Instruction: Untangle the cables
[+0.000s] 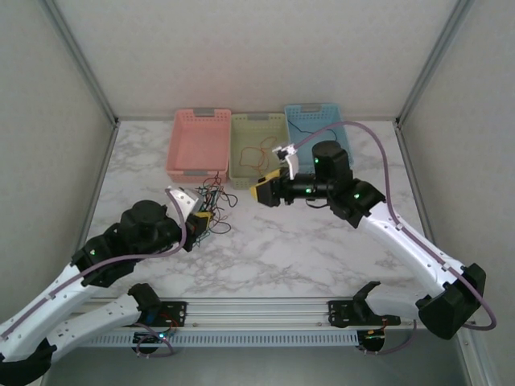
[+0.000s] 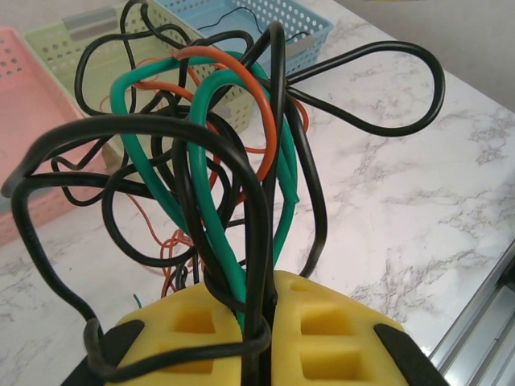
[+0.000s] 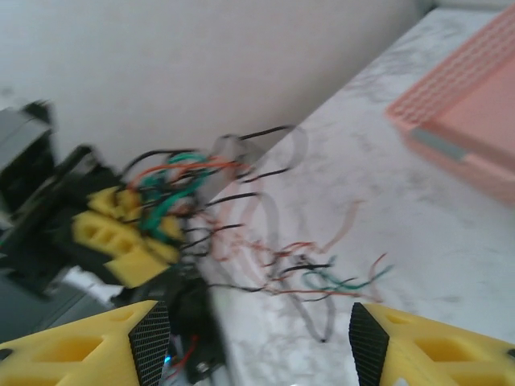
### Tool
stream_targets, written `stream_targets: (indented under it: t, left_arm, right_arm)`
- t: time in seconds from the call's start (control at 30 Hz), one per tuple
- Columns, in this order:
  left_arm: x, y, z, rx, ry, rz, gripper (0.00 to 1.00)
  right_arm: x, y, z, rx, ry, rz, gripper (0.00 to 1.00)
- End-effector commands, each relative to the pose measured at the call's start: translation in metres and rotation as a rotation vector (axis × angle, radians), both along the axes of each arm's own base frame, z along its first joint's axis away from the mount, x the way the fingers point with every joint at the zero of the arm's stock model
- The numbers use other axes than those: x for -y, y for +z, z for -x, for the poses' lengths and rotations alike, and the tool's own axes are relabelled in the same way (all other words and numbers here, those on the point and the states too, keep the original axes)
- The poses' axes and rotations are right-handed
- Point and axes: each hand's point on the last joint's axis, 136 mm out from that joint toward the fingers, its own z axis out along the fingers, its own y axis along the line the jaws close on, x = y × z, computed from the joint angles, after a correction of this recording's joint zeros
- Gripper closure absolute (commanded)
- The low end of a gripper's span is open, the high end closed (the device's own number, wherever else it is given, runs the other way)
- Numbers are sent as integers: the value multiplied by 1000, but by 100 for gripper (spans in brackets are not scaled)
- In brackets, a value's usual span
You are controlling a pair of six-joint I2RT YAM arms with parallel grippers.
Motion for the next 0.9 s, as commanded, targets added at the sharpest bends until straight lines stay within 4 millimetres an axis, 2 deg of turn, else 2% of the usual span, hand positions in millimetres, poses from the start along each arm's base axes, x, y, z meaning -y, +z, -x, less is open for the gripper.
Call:
stream_targets:
  t: [0.0,0.17,0.33,0.47,0.63,0.7,0.77,0.87]
  left_arm:
    - [6,7,-7,32,-16,-12,100]
    - [7,1,-8,29,-12,-22,100]
    - [4,-4,-7,25,-5,-24,100]
    - [3,-6,-6,30,-2,-20,100]
    - [0,-10,-7,30,5,-36,100]
    - [0,-10,-7,32,5,-33,100]
    - [0,-11,-7,29,6,-32,100]
    - [-2,-13,-8,26,19,-43,100]
  right_arm:
    - [-14,5,25,-71,55,-26,40]
    - [-27,-20,20,-169,13,52,47]
    - [-40,-33,18,-212,19,105,52]
    - [-48,-35,19,-226,35,114,57]
    - [-47,-31,19,-223,20,123,74]
    - [-47,-29,19,-229,18,121,84]
    - [-45,-29,19,-219,7,126,100]
    - [-32,-27,9,-134,-70,175,100]
